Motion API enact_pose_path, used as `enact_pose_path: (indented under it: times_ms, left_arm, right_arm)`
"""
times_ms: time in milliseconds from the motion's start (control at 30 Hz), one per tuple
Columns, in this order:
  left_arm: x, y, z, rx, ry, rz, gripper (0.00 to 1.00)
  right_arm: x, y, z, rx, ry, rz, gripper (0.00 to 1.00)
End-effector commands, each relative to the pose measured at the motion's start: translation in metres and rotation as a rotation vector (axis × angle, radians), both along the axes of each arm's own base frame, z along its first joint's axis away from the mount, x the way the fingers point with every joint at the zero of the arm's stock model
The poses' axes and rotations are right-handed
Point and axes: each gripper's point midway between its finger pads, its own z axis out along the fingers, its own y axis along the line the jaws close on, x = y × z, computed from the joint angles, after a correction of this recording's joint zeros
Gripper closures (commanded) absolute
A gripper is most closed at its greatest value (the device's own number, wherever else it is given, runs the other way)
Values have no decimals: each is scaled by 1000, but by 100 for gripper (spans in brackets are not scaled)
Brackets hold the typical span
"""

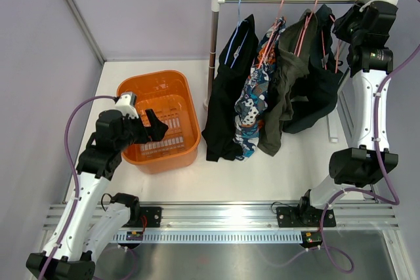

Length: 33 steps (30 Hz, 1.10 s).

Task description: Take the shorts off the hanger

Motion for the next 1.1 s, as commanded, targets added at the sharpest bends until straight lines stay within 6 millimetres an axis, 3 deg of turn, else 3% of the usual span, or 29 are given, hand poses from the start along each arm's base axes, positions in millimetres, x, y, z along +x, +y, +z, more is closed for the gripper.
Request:
enact_pose_path:
  times_ms: [0, 833, 1000, 1067]
  left_arm:
    - [2, -6, 23, -15, -80, -41, 1]
    - [1, -7, 22, -19, -79, -44, 1]
    - [1, -7, 23, -19, -83, -46, 1]
    - [1, -7, 23, -19, -81, -46, 1]
  right_arm:
    - [-2, 1, 14, -16, -34, 14, 69]
    - [7, -2, -12, -52, 41, -32, 74]
    - [8, 1, -16, -64, 52, -47, 81]
    - [7, 0, -17, -73, 62, -57, 90]
